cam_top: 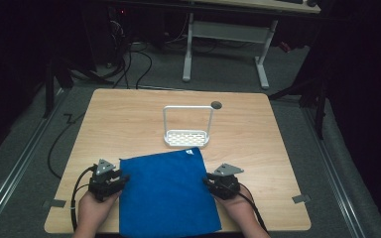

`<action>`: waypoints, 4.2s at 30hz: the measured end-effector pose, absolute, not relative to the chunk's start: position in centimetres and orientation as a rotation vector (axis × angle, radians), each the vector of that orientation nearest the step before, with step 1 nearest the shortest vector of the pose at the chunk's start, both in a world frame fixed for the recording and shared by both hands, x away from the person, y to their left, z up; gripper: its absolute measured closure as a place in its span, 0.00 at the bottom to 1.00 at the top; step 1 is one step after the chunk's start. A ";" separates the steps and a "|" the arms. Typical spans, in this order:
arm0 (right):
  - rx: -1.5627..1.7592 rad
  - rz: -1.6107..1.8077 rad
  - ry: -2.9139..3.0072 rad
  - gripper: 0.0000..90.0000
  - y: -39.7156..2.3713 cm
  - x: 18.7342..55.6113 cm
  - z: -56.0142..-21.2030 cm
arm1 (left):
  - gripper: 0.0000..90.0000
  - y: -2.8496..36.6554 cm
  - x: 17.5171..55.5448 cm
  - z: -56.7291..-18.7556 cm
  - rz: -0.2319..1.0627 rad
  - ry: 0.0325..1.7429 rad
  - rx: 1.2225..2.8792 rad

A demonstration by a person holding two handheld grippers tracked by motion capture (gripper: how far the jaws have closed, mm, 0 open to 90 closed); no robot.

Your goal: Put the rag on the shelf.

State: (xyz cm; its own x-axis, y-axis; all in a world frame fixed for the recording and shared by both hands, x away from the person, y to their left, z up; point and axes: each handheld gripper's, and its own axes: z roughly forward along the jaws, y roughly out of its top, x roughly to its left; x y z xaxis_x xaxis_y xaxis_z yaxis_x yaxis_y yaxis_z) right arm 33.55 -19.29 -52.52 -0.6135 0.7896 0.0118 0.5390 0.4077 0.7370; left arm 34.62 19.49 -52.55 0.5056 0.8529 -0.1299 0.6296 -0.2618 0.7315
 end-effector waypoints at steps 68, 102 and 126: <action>1.333 0.996 2.049 0.71 -27.4 33.5 -51.6 | 0.82 12.3 42.6 -53.2 0.281 1.132 2.005; 1.325 0.987 2.082 0.99 -25.5 38.8 -52.3 | 0.99 12.4 41.4 -53.0 0.376 1.092 1.976; 1.213 1.192 1.911 0.99 -25.8 34.9 -48.6 | 0.99 13.8 38.6 -49.1 0.487 0.995 1.762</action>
State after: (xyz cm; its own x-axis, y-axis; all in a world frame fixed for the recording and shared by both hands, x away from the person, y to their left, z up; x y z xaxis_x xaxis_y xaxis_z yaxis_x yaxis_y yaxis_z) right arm 34.92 -25.78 -48.57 -0.4219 0.9066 -0.0062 0.3932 0.1891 0.8998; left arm 38.63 13.84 -49.11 0.5782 0.8067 -0.1226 0.3986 -0.1481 0.9051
